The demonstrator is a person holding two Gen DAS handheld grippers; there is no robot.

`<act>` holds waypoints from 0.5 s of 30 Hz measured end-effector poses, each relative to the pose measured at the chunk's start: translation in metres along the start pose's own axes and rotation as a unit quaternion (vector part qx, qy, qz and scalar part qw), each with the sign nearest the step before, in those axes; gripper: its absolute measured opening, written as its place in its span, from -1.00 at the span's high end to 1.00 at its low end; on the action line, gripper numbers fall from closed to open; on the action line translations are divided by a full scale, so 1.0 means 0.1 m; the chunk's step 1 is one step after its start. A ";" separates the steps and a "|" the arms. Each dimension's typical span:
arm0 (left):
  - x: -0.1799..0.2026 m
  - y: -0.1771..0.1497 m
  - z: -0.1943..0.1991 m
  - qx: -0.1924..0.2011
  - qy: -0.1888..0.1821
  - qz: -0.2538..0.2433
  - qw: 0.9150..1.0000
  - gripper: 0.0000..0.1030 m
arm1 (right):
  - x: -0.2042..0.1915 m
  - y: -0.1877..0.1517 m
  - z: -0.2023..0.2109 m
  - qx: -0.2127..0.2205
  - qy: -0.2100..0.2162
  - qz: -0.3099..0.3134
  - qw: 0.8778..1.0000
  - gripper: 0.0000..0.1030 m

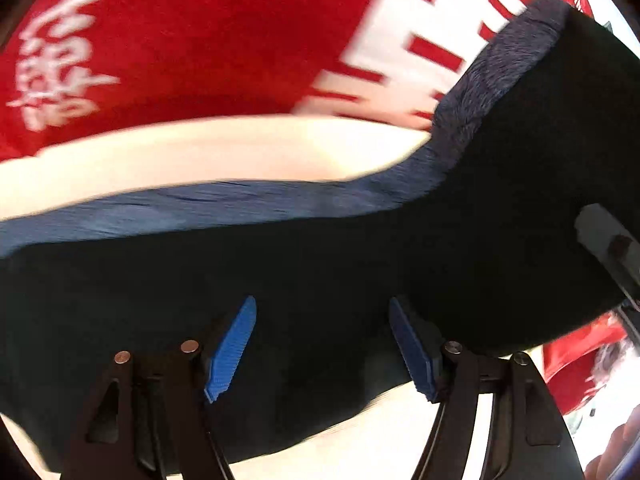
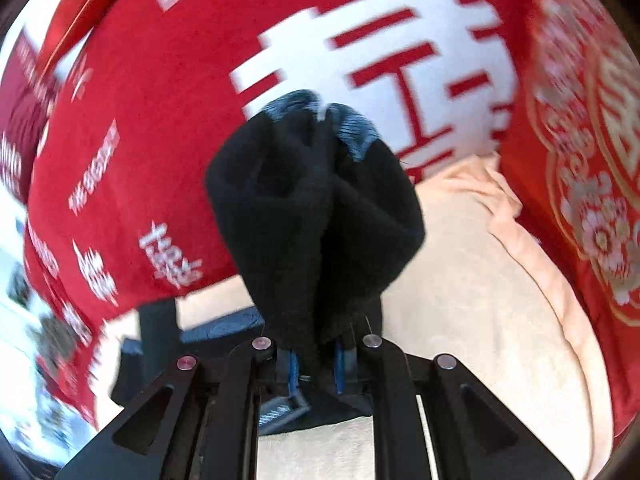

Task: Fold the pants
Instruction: 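Fold the held trouser end over onto the rest with the right gripper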

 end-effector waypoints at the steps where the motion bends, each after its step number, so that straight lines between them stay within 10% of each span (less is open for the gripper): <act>1: -0.12 -0.01 0.09 0.007 0.010 -0.002 1.000 -0.66 | -0.13 -0.05 -0.05 -0.005 -0.009 0.018 1.000 0.73; 9: -1.39 -0.15 0.60 0.019 0.094 0.028 0.995 -0.66 | -1.11 -0.80 -0.76 -0.078 -0.088 0.178 0.977 0.59; 15: -2.04 -0.24 0.73 0.016 0.131 0.056 0.990 -0.66 | -1.55 -1.54 -1.24 -0.103 -0.221 0.361 0.900 0.20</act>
Point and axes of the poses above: each gripper's, at about its wrist camera, not at the fingertips, and z roughly against the way its jaws point, x to its right, y to its top, the point moved 8 cm from there along -z, roughly the way its jaws point
